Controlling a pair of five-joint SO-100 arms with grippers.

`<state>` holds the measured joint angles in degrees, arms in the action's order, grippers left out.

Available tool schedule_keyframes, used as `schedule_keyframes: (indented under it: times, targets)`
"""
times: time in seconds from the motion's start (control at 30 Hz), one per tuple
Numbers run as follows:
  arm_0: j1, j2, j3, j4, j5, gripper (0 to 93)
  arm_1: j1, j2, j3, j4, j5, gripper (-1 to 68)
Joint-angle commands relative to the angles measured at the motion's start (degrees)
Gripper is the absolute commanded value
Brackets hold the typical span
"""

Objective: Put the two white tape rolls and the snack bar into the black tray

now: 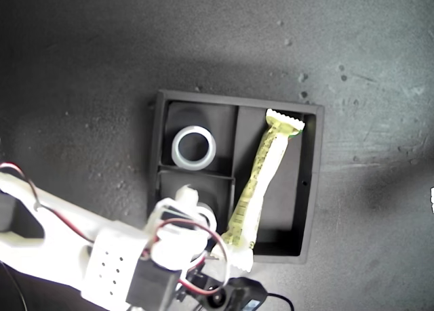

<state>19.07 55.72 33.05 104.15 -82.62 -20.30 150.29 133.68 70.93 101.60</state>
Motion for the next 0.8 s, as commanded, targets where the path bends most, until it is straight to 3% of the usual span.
schedule_keyframes:
  times: [0.0, 0.2, 0.43, 0.77]
  targets:
    - [-2.2, 24.1, 15.2, 1.0, 0.6, 12.8, 1.3, 2.6, 0.4, 1.4, -7.4, -0.1]
    - [-5.4, 56.2, 47.6, -2.6, -1.7, 6.3, 5.7, 21.3, 12.2, 0.1, -6.1, -0.1]
    - [-5.1, 97.6, 102.0, -25.1, -9.9, 0.0, 10.1, 41.5, 28.7, -3.3, -9.9, -0.1]
    - [-4.1, 108.1, 124.7, -32.9, -13.1, 0.0, 13.8, 41.6, 40.9, -7.1, -13.4, -0.3]
